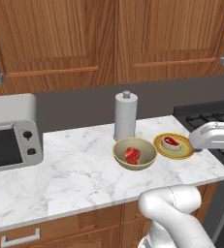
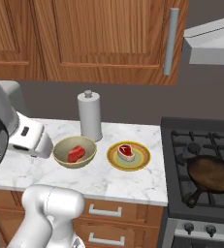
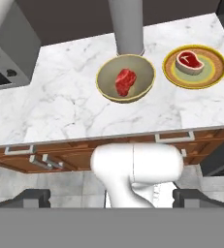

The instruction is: Place one of the steaks on the plate and the other in the bowl. Then place the bowl in the fridge.

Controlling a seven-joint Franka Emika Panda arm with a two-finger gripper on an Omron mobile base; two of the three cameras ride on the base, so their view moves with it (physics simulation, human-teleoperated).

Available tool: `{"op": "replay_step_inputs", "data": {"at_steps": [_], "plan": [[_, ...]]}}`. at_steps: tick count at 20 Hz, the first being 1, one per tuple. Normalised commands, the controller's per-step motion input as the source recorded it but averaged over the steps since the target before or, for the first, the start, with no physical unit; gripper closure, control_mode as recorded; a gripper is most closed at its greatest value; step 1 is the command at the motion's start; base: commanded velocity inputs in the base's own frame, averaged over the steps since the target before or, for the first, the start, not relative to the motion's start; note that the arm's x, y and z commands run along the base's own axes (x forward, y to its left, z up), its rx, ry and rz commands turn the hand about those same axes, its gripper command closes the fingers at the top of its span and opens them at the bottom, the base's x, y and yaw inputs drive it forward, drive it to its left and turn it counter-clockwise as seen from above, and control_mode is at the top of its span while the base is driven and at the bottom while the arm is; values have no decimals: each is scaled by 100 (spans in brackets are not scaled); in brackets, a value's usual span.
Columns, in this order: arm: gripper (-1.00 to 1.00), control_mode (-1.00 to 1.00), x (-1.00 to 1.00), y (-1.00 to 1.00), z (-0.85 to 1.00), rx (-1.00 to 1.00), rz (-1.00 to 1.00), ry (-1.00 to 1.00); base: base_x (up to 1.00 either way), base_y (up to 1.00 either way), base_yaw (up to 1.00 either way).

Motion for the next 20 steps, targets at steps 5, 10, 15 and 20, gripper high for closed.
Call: {"op": "replay_step_inputs", "data": {"at_steps": [5,10,15,20], "plan": [[-100,-100,53,-9,-48,6,-2,7,0,0,0],[-100,-100,52,-32,-50,11,0,0,0,0,0],[-100,-100,48,-33,-50,10,0,2,0,0,0],[-100,-100,48,-22,-53,10,0,7,0,0,0]]}}
